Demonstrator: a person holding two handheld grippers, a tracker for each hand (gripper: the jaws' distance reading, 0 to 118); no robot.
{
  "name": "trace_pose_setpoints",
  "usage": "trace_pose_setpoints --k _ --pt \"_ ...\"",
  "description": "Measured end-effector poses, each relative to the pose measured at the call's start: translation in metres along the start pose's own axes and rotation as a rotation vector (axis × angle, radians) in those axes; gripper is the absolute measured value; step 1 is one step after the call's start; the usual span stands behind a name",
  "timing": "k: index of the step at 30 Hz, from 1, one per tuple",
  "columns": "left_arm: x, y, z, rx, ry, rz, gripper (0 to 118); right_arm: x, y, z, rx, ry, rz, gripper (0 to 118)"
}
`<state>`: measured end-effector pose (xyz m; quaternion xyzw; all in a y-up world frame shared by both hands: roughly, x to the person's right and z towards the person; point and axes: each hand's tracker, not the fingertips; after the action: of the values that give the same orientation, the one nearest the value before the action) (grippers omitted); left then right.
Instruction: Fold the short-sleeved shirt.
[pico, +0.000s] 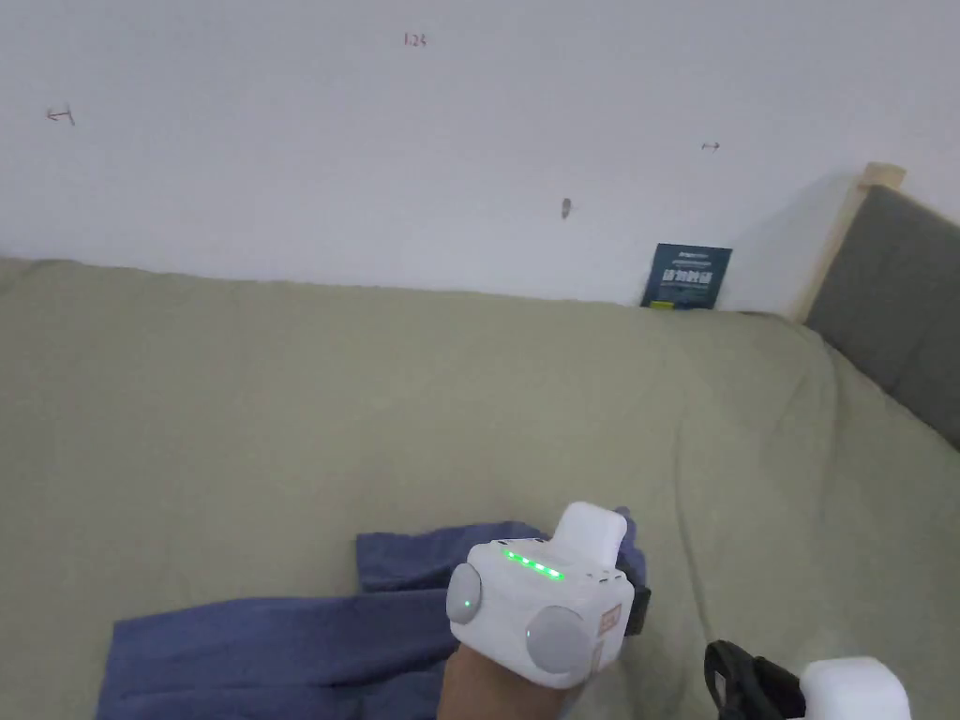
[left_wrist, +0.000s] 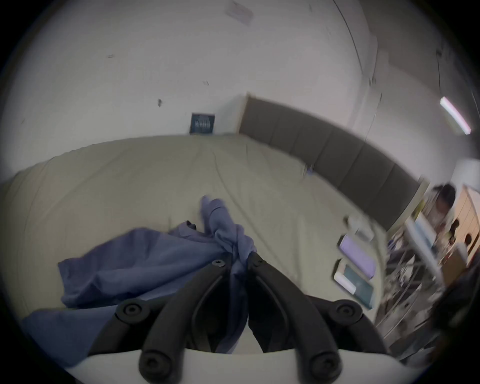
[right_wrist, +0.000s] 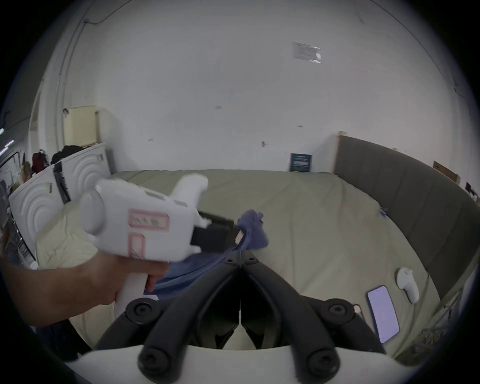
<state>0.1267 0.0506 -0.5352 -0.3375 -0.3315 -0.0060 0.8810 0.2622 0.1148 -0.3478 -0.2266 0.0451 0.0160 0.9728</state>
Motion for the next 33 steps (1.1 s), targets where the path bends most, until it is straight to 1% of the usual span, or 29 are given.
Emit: trace_pose_setpoints --k 1,2,3,5,6,8,9,10,11,12,13,14,15,17,18,20,21,22,23,24,25,26,27,28,29,30,31,32,33 --pt "0.003 -0.005 -0.013 -0.047 0.021 -0.007 9 0.007 -0.002 0.001 -0.002 -0.009 -0.013 0" --pt "-0.006 -0.017 -0.039 -0.115 0.032 0.016 10 0.015 -0.005 0.002 -0.003 -0.02 -0.027 0" --pt "-0.007 -0.024 -0.051 -0.159 0.026 0.05 10 0.019 -0.007 0.003 -0.004 -0.027 -0.037 0" --pt "-0.006 -0.029 -0.05 -0.173 0.022 0.087 10 0.025 -0.009 0.005 -0.006 -0.029 -0.049 0" --pt "-0.003 -0.027 -0.042 -0.156 0.027 0.078 11 0.026 -0.008 0.006 -0.007 -0.027 -0.052 0" --pt "-0.001 -0.021 -0.026 -0.111 0.039 0.082 19 0.024 -0.006 0.009 -0.001 -0.027 -0.049 0" --pt "-0.002 -0.017 -0.011 -0.064 0.055 0.109 24 0.023 -0.004 0.013 0.006 -0.022 -0.046 0" --pt "-0.006 -0.017 -0.002 -0.013 0.055 0.141 32 0.02 -0.002 0.016 0.014 -0.019 -0.044 0" --pt "-0.008 -0.019 0.023 0.082 0.029 0.177 69 0.017 0.0 0.019 0.026 -0.014 -0.043 0" --pt "-0.01 -0.022 0.049 0.15 0.006 0.203 118 0.013 0.002 0.024 0.039 -0.008 -0.04 0" --pt "-0.008 -0.028 0.088 0.307 -0.066 0.236 114 0.01 0.004 0.029 0.051 0.001 -0.038 0" --pt "-0.012 -0.039 0.125 0.323 -0.028 0.272 114 0.005 0.005 0.034 0.065 0.016 -0.036 0" --pt "-0.013 -0.048 0.16 0.353 -0.001 0.299 118 -0.001 0.007 0.038 0.075 0.023 -0.032 0" --pt "-0.016 -0.072 0.224 0.451 0.081 0.329 118 -0.013 0.008 0.045 0.092 0.041 -0.026 0" --pt "-0.042 -0.079 0.225 0.44 0.142 0.329 118 -0.019 0.009 0.048 0.1 0.05 -0.027 0" --pt "-0.056 -0.104 0.269 0.452 0.195 0.337 118 -0.034 0.01 0.055 0.117 0.082 -0.037 0" --pt "-0.061 -0.116 0.288 0.451 0.252 0.316 118 -0.041 0.009 0.057 0.12 0.089 -0.036 0" --pt "-0.038 -0.111 0.325 0.445 0.341 0.268 118 -0.048 0.009 0.059 0.123 0.095 -0.033 0" --pt "-0.037 -0.122 0.342 0.434 0.439 0.203 118 -0.056 0.008 0.06 0.126 0.114 -0.026 0" --pt "-0.038 -0.131 0.357 0.423 0.497 0.161 118 -0.064 0.007 0.06 0.124 0.126 -0.018 0" --pt "-0.039 -0.137 0.366 0.404 0.504 0.148 111 -0.07 0.006 0.061 0.123 0.132 -0.013 0" --pt "-0.055 -0.146 0.371 0.37 0.519 0.121 81 -0.077 0.006 0.061 0.122 0.137 -0.01 0" --pt "-0.056 -0.153 0.377 0.352 0.557 0.061 0 -0.083 0.007 0.061 0.12 0.144 -0.005 0" --pt "-0.058 -0.156 0.376 0.324 0.639 0.011 1 -0.088 0.007 0.061 0.117 0.148 -0.003 0" --pt "-0.061 -0.166 0.379 0.307 0.766 0.022 1 -0.093 0.007 0.06 0.115 0.152 -0.002 0" --pt "-0.062 -0.168 0.382 0.321 0.658 0.043 1 -0.096 0.007 0.06 0.114 0.155 0.001 0" --pt "-0.069 -0.172 0.386 0.336 0.611 0.12 1 -0.095 0.007 0.057 0.114 0.158 0.002 0" --pt "-0.075 -0.175 0.387 0.349 0.597 0.194 1 -0.097 0.008 0.056 0.112 0.161 0.003 0" --pt "-0.081 -0.178 0.385 0.357 0.613 0.225 1 -0.099 0.009 0.055 0.11 0.164 0.006 0"
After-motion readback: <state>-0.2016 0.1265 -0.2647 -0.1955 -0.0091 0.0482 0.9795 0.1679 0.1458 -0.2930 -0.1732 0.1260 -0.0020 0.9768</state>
